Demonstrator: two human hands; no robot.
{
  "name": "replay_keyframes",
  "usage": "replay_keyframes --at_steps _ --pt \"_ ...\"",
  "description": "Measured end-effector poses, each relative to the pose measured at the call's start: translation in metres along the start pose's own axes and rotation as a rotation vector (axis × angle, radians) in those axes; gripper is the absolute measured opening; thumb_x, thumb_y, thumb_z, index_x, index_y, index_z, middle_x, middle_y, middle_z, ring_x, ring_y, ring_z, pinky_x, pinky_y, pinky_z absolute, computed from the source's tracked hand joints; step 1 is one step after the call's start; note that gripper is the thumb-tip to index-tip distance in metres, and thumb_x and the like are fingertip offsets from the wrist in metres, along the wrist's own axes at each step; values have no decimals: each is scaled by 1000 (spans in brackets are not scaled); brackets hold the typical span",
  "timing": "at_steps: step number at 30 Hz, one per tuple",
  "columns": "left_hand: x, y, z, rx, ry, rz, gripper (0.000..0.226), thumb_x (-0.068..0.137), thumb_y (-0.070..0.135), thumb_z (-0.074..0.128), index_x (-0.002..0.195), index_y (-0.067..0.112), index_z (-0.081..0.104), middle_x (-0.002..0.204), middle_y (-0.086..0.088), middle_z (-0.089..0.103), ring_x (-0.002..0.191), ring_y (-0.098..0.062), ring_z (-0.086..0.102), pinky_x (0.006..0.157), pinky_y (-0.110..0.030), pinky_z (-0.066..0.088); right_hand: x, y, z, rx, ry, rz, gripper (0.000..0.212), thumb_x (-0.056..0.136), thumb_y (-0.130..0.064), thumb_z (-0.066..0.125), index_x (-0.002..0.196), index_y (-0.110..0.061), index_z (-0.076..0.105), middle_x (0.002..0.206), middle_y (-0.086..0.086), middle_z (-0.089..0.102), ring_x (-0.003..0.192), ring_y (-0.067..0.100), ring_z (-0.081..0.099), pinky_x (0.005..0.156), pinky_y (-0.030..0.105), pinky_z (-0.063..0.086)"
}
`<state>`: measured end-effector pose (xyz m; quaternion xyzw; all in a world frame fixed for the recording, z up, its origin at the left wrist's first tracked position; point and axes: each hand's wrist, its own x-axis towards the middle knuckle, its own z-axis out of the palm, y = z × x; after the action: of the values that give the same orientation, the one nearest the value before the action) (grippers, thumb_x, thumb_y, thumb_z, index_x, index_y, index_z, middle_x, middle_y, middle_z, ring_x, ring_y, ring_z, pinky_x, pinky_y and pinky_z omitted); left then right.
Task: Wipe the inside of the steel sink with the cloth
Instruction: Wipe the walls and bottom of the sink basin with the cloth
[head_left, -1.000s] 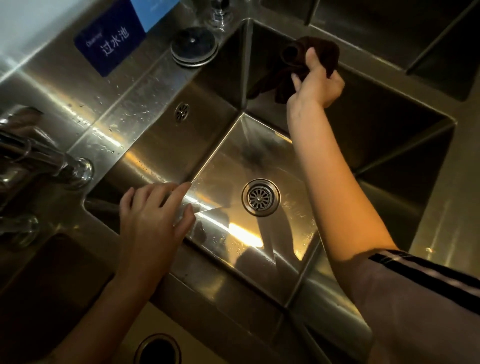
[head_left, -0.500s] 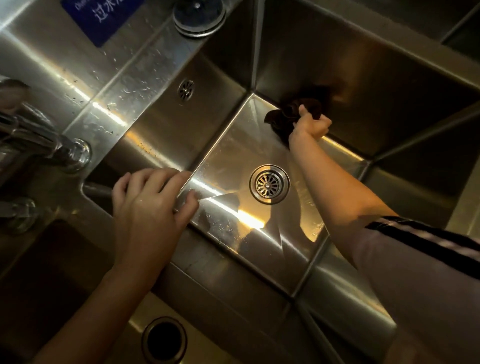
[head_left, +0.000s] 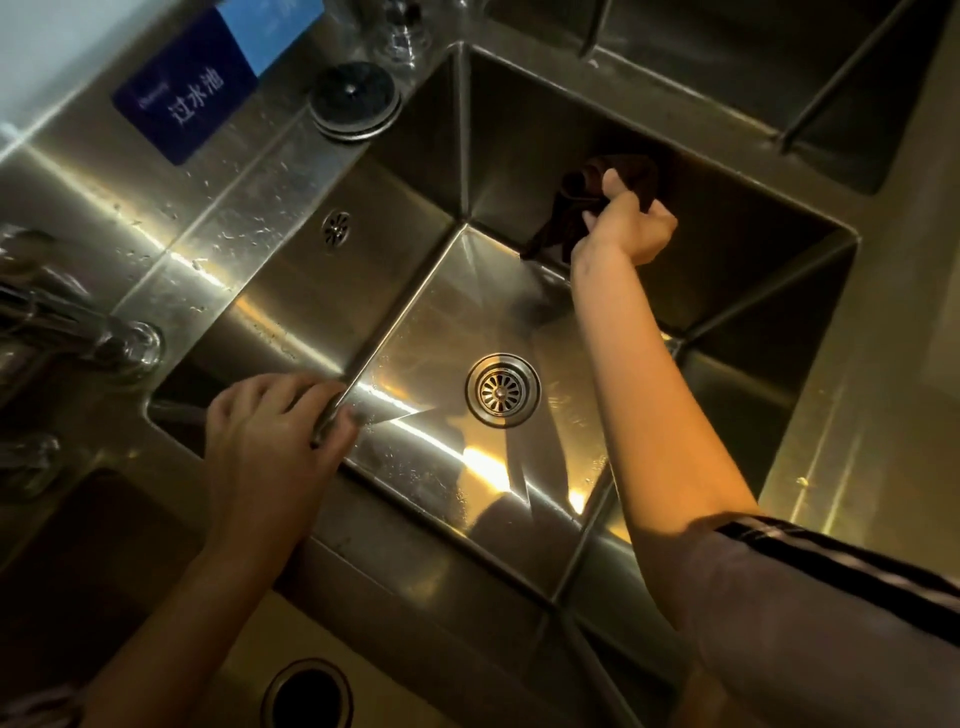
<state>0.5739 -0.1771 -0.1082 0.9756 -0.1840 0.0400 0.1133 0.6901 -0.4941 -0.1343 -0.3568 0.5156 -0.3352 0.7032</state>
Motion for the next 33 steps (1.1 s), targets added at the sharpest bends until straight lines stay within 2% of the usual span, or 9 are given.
replay_keyframes --at_steps 3,5,9,12,15,17,21,26,33 --pt "-1 1 0 -1 -3 -4 39 87 38 45 104 14 71 105 -6 69 100 -30 58 90 -47 39 -14 -20 7 144 -69 13 37 77 -2 74 98 -16 47 94 4 59 99 26 64 83 40 59" --pt "-1 0 1 -3 6 4 38 87 38 45 103 14 71 105 -6 69 100 -30 57 89 -47 39 -18 -24 9 194 -102 32 36 78 -2 74 97 -16 47 99 9 61 108 30 62 82 39 59" --pt "-1 -1 3 -9 22 18 33 89 34 46 102 15 70 103 -4 68 100 -29 57 89 -46 38 -12 -1 9 153 -91 30 37 75 -2 77 87 -20 47 115 16 59 109 31 60 73 34 60" --pt "-1 -2 5 -2 45 18 27 90 30 50 99 16 72 101 -2 69 98 -29 57 89 -46 39 5 32 8 59 -32 47 37 72 -1 79 88 -16 49 113 18 60 91 26 63 57 28 55" --pt "-1 -4 8 5 72 19 23 90 27 54 96 15 72 101 -1 69 97 -29 58 89 -46 39 24 66 1 -58 7 97 37 71 -2 80 93 -12 52 105 17 64 64 14 59 51 26 51" --pt "-1 -5 8 11 76 21 22 90 27 55 96 15 72 101 -1 69 97 -29 58 89 -46 39 34 85 -7 -106 14 131 37 72 -2 79 98 -10 53 101 16 65 61 13 58 50 25 50" --pt "-1 -5 9 13 78 21 23 90 28 54 96 15 72 101 -1 69 96 -28 58 89 -46 39 47 100 -19 -128 36 166 41 73 0 76 108 -5 54 100 15 63 78 22 61 53 26 52" --pt "0 -5 8 -5 66 31 25 90 29 53 97 14 72 102 -2 69 97 -26 57 88 -46 38 37 70 -20 -31 84 139 42 77 -2 73 113 -6 53 85 5 61 65 12 58 52 25 50" --pt "0 -5 7 -1 20 37 30 89 32 50 98 14 72 101 -3 69 98 -26 57 88 -47 40 7 -8 -24 54 59 -31 37 80 -5 71 107 -18 48 115 11 63 90 14 62 77 33 59"
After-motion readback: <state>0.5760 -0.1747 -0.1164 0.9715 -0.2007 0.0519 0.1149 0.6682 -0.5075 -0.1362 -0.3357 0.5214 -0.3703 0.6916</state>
